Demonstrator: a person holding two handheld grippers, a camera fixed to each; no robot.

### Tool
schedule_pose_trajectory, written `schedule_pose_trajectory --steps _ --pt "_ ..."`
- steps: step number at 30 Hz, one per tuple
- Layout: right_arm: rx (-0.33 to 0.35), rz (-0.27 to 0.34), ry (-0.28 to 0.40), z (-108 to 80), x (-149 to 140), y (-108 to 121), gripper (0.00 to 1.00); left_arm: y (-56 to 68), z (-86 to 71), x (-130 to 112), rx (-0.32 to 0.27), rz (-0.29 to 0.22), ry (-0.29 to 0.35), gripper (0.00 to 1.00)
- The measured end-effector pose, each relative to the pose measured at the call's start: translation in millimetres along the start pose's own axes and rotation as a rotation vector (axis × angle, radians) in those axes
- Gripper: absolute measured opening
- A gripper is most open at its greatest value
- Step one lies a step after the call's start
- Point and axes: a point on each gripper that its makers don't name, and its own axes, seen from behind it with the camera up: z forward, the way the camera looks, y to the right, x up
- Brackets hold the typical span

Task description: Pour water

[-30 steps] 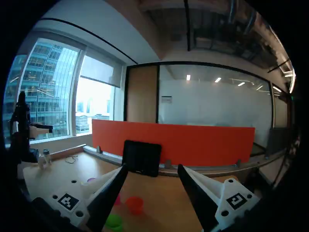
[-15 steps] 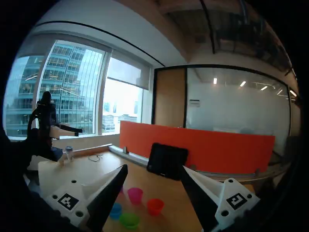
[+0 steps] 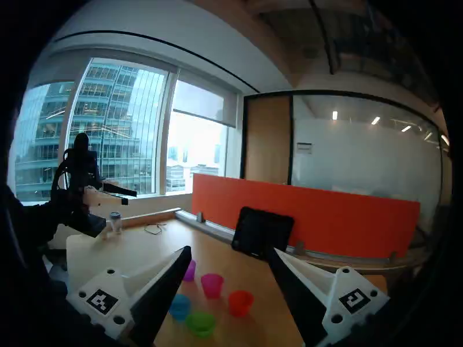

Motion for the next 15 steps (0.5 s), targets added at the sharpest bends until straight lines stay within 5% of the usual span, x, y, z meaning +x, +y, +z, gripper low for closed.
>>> schedule_pose_trajectory --steps 15 --pt "0.104 -0.047 -0.11 -8.6 -31 -14 1.0 28.5 9.8 -19 -0.122 0.029 -0.062 0.97"
